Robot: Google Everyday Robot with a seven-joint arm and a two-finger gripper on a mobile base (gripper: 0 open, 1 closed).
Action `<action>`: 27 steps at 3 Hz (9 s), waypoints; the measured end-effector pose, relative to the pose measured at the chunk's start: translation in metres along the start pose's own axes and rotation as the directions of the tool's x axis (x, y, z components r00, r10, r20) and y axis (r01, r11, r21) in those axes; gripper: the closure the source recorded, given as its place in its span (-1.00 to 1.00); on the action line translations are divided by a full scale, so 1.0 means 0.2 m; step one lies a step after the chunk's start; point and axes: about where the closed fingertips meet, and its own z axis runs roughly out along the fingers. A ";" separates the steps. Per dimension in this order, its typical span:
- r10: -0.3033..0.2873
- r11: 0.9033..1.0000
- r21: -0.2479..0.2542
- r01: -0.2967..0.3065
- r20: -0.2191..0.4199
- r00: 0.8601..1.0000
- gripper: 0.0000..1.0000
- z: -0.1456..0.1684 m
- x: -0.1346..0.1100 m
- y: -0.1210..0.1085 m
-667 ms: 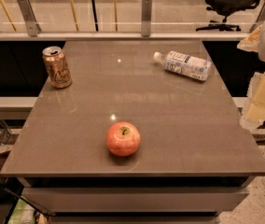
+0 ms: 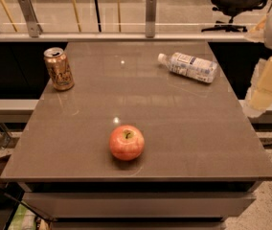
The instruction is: Move blue plastic bottle near orange can
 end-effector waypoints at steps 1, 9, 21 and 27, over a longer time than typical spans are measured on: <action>0.052 0.999 -0.012 -0.051 0.022 0.998 -1.00 0.00 -0.02 -0.14; 0.185 0.980 -0.068 -0.189 -0.067 0.980 -1.00 0.45 -0.18 -0.75; 0.227 0.968 -0.097 -0.233 -0.065 0.972 0.71 1.25 -0.29 -1.11; 0.264 0.963 -0.047 -0.266 -0.038 0.964 1.00 1.06 -0.42 -1.12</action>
Offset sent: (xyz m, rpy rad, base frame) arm 0.0716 -0.0104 0.0189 0.1081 0.0846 -0.1273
